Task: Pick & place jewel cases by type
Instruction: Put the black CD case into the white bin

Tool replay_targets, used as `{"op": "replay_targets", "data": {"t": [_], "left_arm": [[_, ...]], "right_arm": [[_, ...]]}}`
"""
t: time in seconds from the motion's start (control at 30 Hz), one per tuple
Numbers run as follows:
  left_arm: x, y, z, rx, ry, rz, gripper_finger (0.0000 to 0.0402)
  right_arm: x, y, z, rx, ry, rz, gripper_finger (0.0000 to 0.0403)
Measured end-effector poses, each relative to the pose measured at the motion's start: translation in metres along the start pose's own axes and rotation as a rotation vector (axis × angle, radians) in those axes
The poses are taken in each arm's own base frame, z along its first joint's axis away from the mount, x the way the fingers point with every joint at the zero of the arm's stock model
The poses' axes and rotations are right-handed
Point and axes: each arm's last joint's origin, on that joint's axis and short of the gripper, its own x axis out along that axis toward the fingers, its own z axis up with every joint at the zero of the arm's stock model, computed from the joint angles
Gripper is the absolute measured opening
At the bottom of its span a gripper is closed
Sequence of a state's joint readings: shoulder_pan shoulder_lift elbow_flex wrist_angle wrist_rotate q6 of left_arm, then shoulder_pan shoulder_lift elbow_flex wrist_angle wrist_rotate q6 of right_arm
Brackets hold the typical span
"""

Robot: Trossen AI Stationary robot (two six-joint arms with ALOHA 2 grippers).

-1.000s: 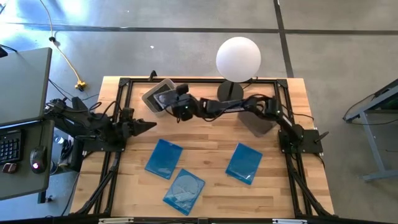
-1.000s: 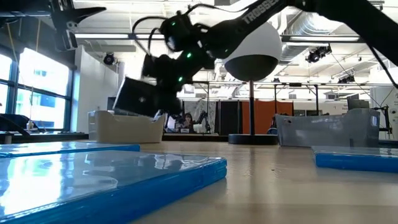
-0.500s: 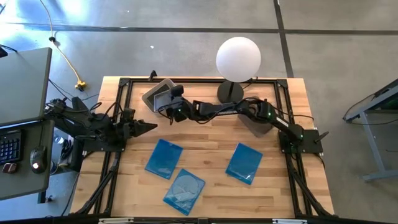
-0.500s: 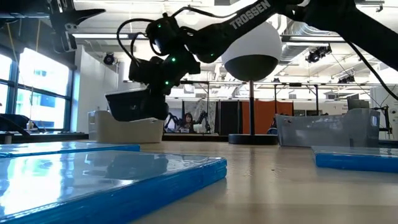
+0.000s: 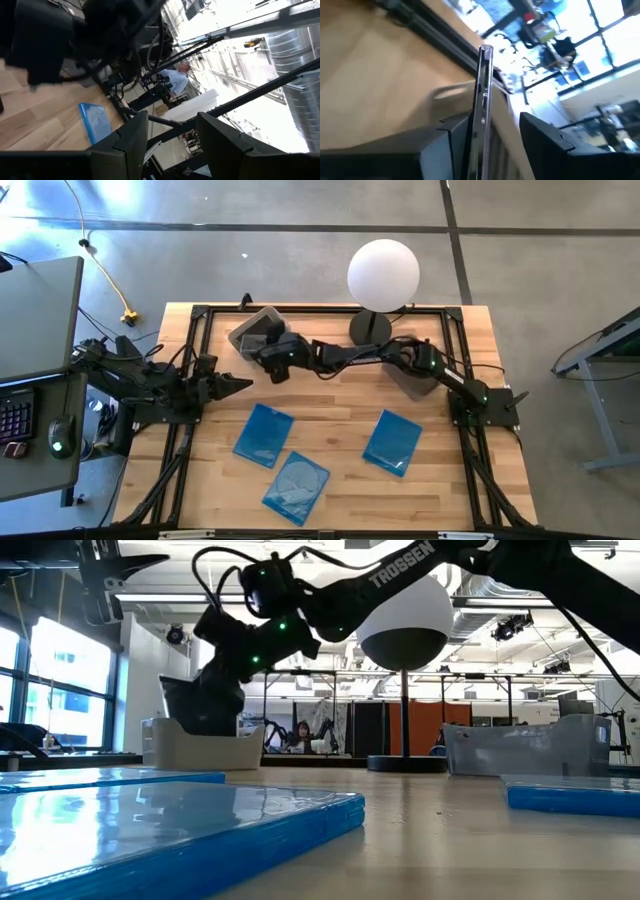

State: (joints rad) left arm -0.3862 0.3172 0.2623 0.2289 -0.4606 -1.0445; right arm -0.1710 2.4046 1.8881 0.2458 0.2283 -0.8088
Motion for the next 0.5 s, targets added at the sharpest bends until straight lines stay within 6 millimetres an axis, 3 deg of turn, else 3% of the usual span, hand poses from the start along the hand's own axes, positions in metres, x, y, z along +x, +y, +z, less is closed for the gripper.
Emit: {"op": "replay_targets", "data": {"t": [0.2,0.37,0.5], "left_arm": [[0.000,0.000,0.000,-0.001,-0.003,0.001,0.0168],[0.000,0.000,0.001,-0.008,-0.028,0.015,0.0168],[0.000,0.001,0.001,-0.008,-0.040,0.023,0.0168]], "right_arm": [[0.002,-0.008,-0.002,0.028,-0.044,-0.022,0.0141],[0.002,-0.015,0.000,0.148,-0.224,0.073,0.0140],[0.002,-0.021,0.001,0.173,-0.236,0.020,0.0140]]}}
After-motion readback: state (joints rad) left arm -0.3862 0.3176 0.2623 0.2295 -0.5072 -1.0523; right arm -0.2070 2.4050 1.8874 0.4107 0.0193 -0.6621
